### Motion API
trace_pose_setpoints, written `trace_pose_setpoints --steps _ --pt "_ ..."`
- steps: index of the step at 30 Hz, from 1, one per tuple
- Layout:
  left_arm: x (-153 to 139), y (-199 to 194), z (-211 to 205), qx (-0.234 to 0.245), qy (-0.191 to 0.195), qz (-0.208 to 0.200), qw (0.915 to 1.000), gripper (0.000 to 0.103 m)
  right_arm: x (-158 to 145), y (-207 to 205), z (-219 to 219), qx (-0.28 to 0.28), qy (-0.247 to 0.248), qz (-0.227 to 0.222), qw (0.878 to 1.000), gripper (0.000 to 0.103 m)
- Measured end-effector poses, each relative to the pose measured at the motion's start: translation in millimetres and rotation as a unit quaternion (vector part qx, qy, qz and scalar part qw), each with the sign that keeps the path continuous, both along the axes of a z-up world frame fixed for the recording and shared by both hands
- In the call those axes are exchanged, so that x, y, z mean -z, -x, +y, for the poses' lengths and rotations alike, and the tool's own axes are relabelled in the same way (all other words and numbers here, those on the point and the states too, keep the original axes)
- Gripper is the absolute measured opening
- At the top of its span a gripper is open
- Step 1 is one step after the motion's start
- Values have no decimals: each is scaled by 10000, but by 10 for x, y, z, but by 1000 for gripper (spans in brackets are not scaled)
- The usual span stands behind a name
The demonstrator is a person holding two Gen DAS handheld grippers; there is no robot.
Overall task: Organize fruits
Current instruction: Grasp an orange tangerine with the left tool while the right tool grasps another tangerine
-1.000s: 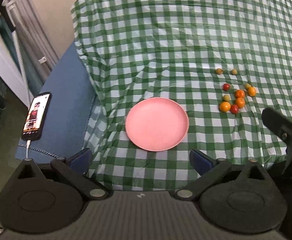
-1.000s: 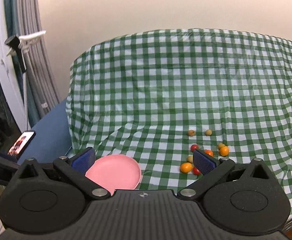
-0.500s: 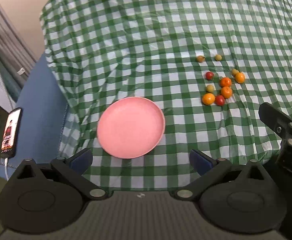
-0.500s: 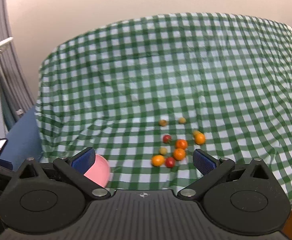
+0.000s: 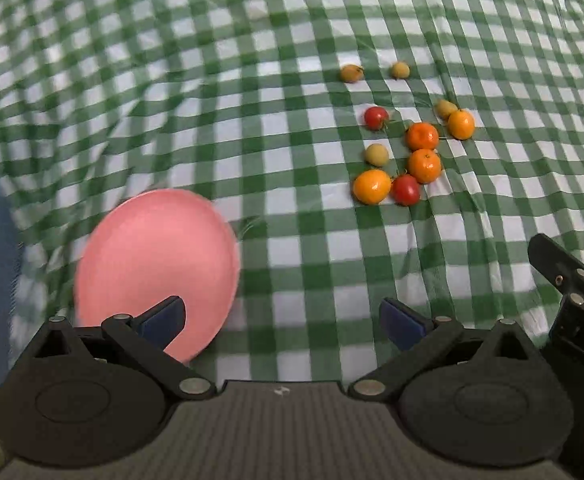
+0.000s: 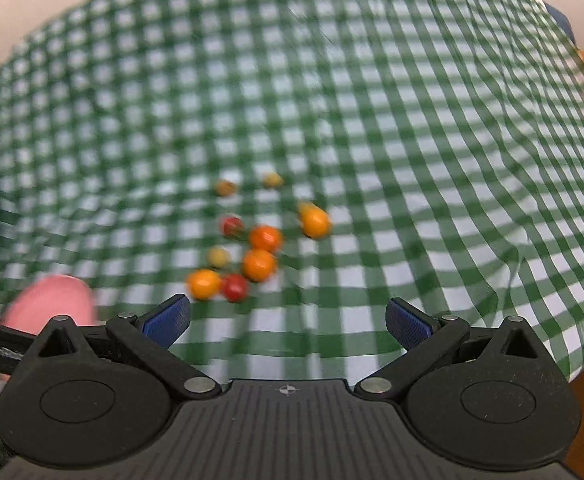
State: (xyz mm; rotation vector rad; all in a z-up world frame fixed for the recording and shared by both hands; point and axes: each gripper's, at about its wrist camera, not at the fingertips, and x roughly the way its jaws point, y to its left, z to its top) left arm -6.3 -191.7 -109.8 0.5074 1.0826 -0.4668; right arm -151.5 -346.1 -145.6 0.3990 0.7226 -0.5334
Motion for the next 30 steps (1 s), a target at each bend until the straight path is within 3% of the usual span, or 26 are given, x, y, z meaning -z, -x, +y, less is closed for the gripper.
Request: trace_pose_setpoints --steps 11,19,22,24,25,26,27,28,30 --pt "788 -797 -863 425 191 573 9973 103 813 -1017 -881 195 299 251 9990 102" --pt "1168 -1093 -1087 439 267 1100 9926 103 1310 -1731 -1147 -40 338 584 9977 102" --pt "1203 -1149 -1068 348 364 1120 9924 103 1403 -1683 -1136 109 518 269 9982 102" --pt "1178 -1148 -1050 350 448 1139 9919 98 1401 -1670 -1110 53 537 276 9982 102" --pt "1145 -1136 -1035 358 534 1094 9919 88 1395 -1666 -1105 -12 538 293 9981 102" --pt "1102 -1120 -1019 384 653 1053 9916 64 1335 -1623 -1038 -16 573 303 9979 99" --pt "1060 -1103 -1009 429 758 1068 9905 47 1313 -1598 -1015 16 630 261 9977 83" --pt "1027 -1089 -1005 412 807 1132 9894 40 1290 -1570 -1020 -2 719 265 9971 62" --pt "983 -1055 -952 186 958 1134 9887 40 1235 -1542 -954 -63 826 321 9960 37"
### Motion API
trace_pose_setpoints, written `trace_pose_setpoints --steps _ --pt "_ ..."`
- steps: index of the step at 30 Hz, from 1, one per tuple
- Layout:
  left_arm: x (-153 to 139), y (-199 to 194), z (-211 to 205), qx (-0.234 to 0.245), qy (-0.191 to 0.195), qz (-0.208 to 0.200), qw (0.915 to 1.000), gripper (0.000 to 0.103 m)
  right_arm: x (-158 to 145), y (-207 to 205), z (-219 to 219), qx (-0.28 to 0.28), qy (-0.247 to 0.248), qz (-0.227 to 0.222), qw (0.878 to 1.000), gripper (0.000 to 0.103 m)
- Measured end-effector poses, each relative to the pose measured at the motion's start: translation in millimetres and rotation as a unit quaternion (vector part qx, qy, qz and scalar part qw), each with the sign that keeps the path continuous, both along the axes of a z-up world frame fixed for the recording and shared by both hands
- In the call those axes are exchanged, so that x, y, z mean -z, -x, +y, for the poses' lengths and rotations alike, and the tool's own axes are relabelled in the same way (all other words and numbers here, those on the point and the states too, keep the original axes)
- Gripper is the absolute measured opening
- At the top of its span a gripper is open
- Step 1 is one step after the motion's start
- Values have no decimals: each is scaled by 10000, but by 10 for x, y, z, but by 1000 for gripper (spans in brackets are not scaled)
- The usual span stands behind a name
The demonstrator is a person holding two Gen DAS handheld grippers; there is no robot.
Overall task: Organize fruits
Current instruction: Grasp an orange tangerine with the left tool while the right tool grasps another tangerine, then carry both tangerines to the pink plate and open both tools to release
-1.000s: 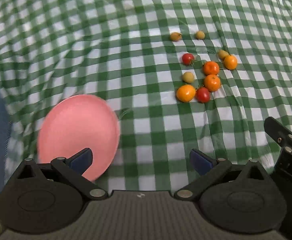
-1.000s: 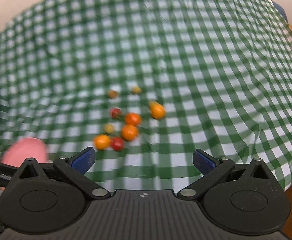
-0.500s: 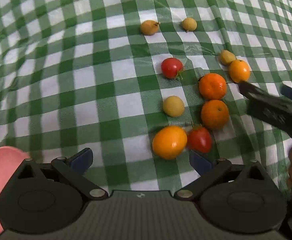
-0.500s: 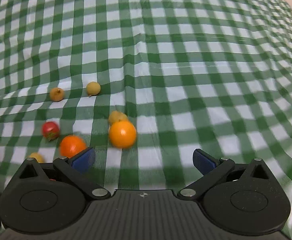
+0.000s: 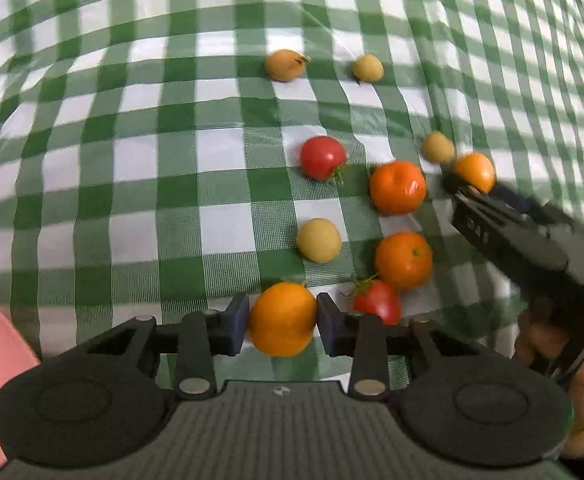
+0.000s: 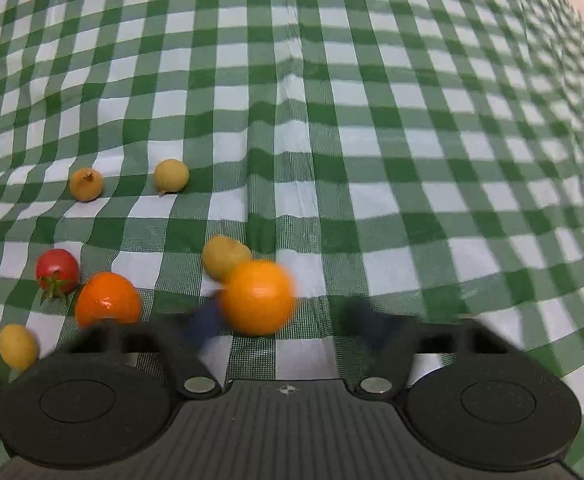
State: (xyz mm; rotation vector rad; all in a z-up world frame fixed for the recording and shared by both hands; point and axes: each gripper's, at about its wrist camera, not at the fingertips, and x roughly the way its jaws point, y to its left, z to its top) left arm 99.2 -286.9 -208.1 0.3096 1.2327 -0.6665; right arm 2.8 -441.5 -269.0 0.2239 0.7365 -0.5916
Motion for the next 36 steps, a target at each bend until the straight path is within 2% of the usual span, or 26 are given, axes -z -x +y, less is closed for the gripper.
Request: trace_pose_setpoints --steps 5,6,7,10,12,15,17,18,19,20,25,27,28,31,36 --pt "-159 156 155 -40 208 -127 9997 40 -232 228 62 185 -195 -97 9996 35" --pt "-194 168 199 -64 240 -137 9996 40 -304 317 99 237 -195 -184 9994 25" --pt "-240 200 256 -100 236 -174 9995 40 -372 414 132 268 -197 -257 9991 7" --pt "-376 308 447 -164 276 -351 9989 40 -546 624 295 243 -136 -414 9988 7" --pt "-425 358 545 -195 280 -386 9987 40 -554 706 362 -16 129 -252 9996 7" --pt "-429 372 658 -343 212 -322 9987 40 -416 669 275 174 -69 -172 9997 8" --pt "-423 352 718 -433 234 -262 9984 40 -378 613 215 264 -163 -130 9994 21" --pt "-419 347 751 -460 237 -240 9984 40 -334 550 146 253 -180 -142 9994 41" --pt "-416 340 767 -460 239 -221 9984 40 -313 510 97 202 -166 -190 9995 54" --pt "-433 342 791 -451 231 -215 9985 40 -303 444 69 130 -103 -177 9997 58" --pt "-343 292 742 -460 211 -90 9987 40 -151 43 -113 -13 -29 -12 10000 59" --pt "-341 291 732 -451 230 -57 9987 40 -89 -52 -177 -63 -11 48 10000 55" --pt "-341 297 732 -444 239 -56 9987 40 -64 -64 -197 -138 -37 74 9999 37" --pt "-381 308 729 -452 314 -38 9985 40 -105 47 -163 -110 187 77 9997 38" --pt "-648 416 854 -443 498 -102 9977 40 -377 596 -72 435 325 -123 9985 38"
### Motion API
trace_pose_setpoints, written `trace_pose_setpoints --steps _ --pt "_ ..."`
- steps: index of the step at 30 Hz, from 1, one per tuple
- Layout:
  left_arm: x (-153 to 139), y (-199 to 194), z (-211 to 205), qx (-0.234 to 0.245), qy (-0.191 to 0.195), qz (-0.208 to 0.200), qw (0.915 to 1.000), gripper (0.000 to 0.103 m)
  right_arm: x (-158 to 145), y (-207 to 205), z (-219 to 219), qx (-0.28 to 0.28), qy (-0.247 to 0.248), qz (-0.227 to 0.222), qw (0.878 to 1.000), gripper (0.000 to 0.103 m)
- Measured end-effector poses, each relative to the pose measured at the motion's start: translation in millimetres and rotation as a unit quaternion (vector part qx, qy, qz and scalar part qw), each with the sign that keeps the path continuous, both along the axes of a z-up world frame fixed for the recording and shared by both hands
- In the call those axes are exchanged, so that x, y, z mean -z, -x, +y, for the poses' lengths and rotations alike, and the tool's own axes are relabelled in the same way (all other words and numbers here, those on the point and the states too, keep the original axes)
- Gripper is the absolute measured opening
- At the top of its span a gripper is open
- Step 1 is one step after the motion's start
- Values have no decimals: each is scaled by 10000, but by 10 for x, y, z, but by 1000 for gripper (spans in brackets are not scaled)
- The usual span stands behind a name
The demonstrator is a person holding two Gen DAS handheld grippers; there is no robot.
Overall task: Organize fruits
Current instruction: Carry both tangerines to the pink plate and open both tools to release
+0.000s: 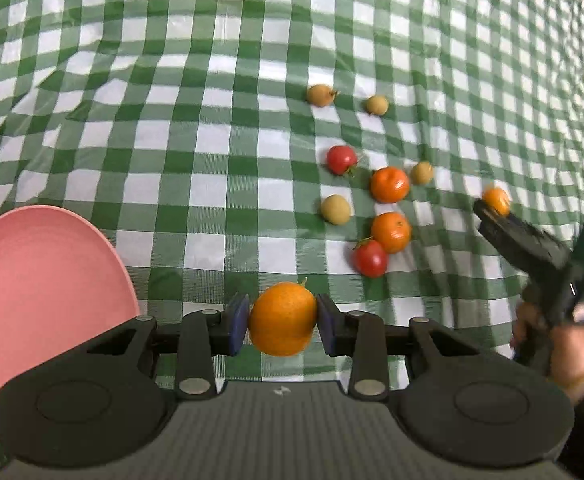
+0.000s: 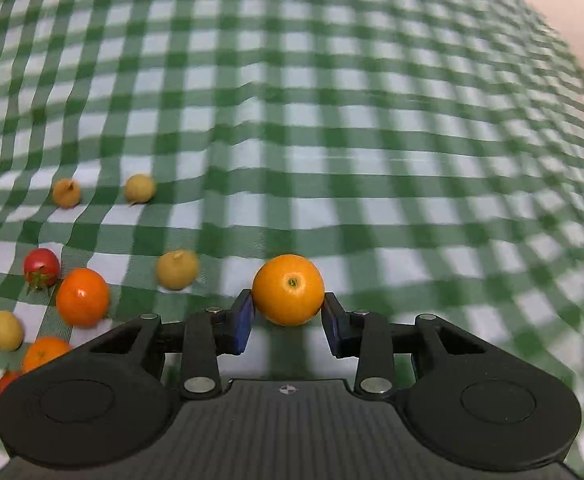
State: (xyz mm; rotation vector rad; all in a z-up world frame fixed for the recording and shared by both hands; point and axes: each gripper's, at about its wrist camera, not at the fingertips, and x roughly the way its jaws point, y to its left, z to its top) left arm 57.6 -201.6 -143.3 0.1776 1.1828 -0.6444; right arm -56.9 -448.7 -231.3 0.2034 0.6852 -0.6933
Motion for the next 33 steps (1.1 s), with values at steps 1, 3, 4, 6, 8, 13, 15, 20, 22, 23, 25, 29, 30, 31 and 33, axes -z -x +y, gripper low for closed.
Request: trace_pose_setpoints --steps 1,3,4,6,8,13,15,20,22,23,25,29,30,31,33 --pt "-66 34 34 13 22 -27 10000 40 -82 106 54 9 24 -55 10000 38" --pt "-222 128 128 39 78 -108 9999 40 -305 342 239 -64 17 -265 9996 38" --pt "-298 177 178 53 112 -151 9998 40 -446 459 372 -138 20 -383 9992 38" --pt "-468 307 305 58 210 -290 9993 40 -751 648 653 -369 6 -591 9976 38" --pt "-646 457 486 29 250 -477 9985 40 -1010 795 978 -640 -27 -811 9947 38" --pt "-964 825 989 -202 123 -812 9964 40 -1518 1007 1747 -1361 -262 -1162 9835 38" --pt "-1061 990 1213 -314 51 -966 9948 40 -1616 1042 2090 -1650 -329 -1223 9781 38" --pt "-1210 1279 1738 -688 -152 -1093 9915 40 -1743 1223 2683 -2204 -360 -1304 9660 38" --pt "-1250 1378 1891 -824 -247 -1207 9890 40 -1742 1319 2882 -2421 -379 -1350 9601 38" --pt "-1271 1422 1969 -877 -269 -1240 9880 40 -1751 1347 2970 -2512 -375 -1340 9579 38" --pt "-1316 1514 2118 -990 -266 -1296 9863 40 -1788 1422 3116 -2644 -361 -1308 9548 38" --pt "-1401 1657 2332 -1101 -320 -1506 9819 40 -1795 1496 3254 -2834 -369 -1294 9495 38" --pt "-1417 1665 2345 -1112 -330 -1542 9812 40 -1805 1503 3287 -2875 -338 -1295 9484 38" --pt "-1426 1679 2382 -1123 -339 -1573 9806 40 -1798 1505 3293 -2902 -328 -1286 9477 38" --pt "-1428 1667 2430 -1146 -358 -1626 9794 40 -1790 1491 3349 -2942 -317 -1243 9471 38"
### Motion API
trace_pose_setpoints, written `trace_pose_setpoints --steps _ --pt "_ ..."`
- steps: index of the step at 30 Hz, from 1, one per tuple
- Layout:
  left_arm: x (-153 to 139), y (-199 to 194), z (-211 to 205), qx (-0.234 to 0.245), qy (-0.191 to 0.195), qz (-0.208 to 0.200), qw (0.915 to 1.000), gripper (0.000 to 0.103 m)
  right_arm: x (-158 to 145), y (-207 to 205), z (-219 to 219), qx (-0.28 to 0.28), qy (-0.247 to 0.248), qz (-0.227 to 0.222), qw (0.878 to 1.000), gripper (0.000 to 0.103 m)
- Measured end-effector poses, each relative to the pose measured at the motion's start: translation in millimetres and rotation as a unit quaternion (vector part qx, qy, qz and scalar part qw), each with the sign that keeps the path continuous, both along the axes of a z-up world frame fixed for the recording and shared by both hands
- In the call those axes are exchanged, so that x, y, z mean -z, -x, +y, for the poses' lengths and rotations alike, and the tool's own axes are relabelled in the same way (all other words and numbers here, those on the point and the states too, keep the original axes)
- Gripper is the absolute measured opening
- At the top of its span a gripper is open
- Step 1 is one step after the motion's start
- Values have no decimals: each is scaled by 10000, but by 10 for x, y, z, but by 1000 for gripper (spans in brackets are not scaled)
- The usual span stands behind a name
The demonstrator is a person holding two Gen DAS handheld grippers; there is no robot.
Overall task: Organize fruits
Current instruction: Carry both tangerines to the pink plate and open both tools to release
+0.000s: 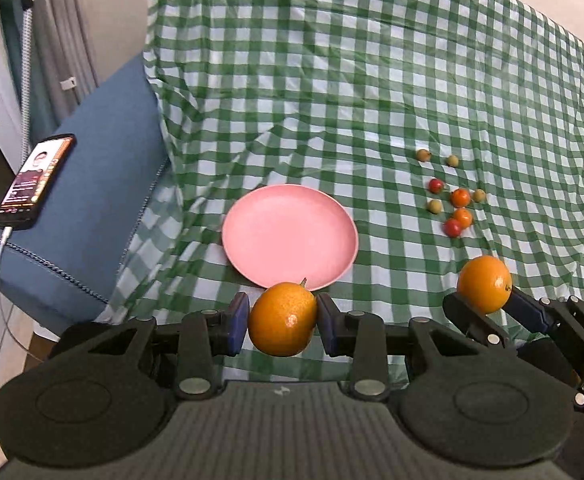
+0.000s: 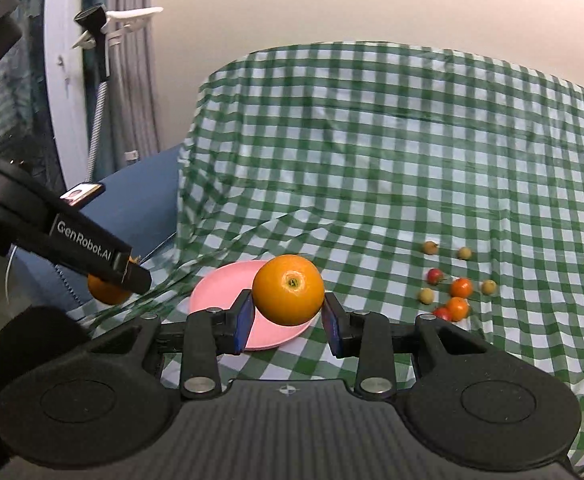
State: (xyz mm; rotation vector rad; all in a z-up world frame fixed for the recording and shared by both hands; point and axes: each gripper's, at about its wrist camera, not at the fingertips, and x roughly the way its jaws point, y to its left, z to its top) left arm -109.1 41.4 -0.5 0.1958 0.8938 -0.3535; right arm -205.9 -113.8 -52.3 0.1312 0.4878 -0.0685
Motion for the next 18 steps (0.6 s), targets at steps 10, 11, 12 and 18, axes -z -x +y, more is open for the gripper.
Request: trace_pose_setpoints --steps 10,11,12,18 --pt "294 -385 -69 -39 -164 238 9996 40 225 -328 -50 -95 10 444 9990 38" --pt "343 -449 -89 -44 -186 297 9994 40 254 -391 -57 -96 5 491 9987 38" --pt "394 -505 -110 -66 -213 351 9991 40 287 -469 -63 -100 8 543 9985 38" --pt "748 -970 -197 -156 -336 736 9966 40 505 -895 -44 -257 61 775 9966 38"
